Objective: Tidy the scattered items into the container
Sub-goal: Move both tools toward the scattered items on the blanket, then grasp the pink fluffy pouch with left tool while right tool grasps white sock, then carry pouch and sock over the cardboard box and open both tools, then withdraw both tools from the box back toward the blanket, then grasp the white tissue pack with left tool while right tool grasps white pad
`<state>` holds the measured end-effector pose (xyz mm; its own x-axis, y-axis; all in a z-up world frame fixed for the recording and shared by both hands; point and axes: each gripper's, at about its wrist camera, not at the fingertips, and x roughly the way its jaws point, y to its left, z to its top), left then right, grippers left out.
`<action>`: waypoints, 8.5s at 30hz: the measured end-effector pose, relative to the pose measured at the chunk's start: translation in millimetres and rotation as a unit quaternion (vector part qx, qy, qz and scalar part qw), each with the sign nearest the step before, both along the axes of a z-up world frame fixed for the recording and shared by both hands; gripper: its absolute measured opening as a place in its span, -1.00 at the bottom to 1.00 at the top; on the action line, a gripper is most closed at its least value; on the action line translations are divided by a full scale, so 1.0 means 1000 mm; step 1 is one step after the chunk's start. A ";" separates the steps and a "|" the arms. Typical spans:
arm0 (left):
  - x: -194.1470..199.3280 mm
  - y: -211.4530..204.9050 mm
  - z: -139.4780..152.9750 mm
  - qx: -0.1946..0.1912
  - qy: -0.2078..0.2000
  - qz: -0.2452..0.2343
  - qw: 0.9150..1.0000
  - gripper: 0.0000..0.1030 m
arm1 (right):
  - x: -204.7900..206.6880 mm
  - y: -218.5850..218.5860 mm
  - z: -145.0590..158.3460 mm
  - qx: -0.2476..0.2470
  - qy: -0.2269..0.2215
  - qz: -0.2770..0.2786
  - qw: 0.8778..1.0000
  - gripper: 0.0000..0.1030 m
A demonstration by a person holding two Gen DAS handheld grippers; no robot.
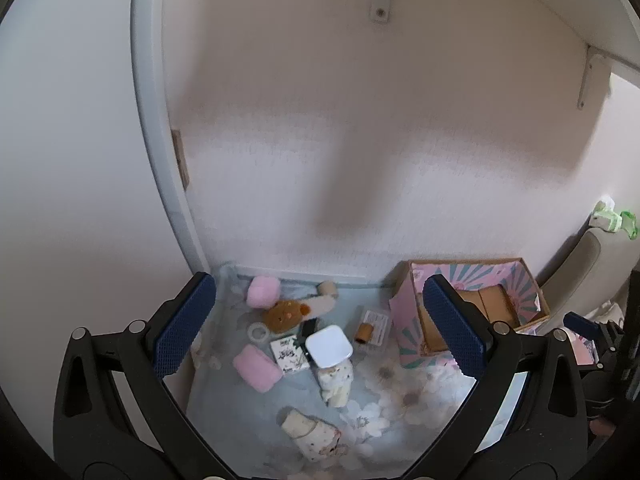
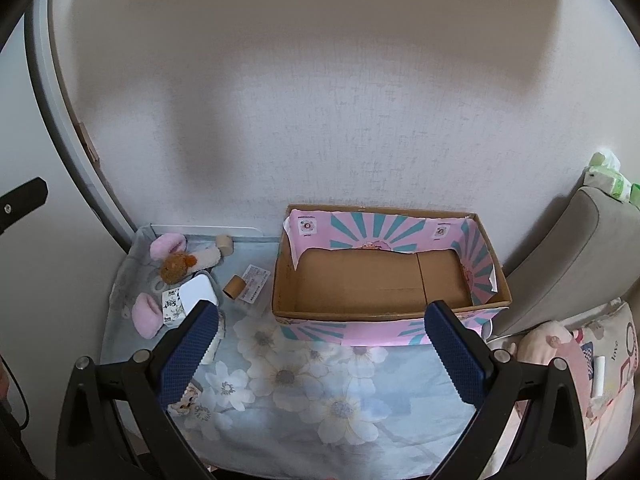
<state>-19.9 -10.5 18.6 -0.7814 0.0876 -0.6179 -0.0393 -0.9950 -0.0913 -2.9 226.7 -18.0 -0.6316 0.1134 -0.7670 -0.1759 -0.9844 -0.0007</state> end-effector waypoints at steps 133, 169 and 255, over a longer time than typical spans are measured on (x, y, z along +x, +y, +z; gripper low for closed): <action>-0.043 0.018 -0.126 -0.021 -0.101 -0.116 0.988 -0.19 | -0.044 -0.029 -0.072 -0.034 -0.033 0.198 0.979 -0.41; -0.146 0.265 -0.195 -0.028 -0.187 -0.192 0.963 0.04 | -0.105 0.200 -0.120 -0.060 -0.117 0.094 0.987 -0.40; -0.102 -0.039 -0.321 -0.039 -0.216 -0.122 0.968 0.63 | -0.078 -0.122 -0.230 -0.035 -0.068 0.166 0.983 0.56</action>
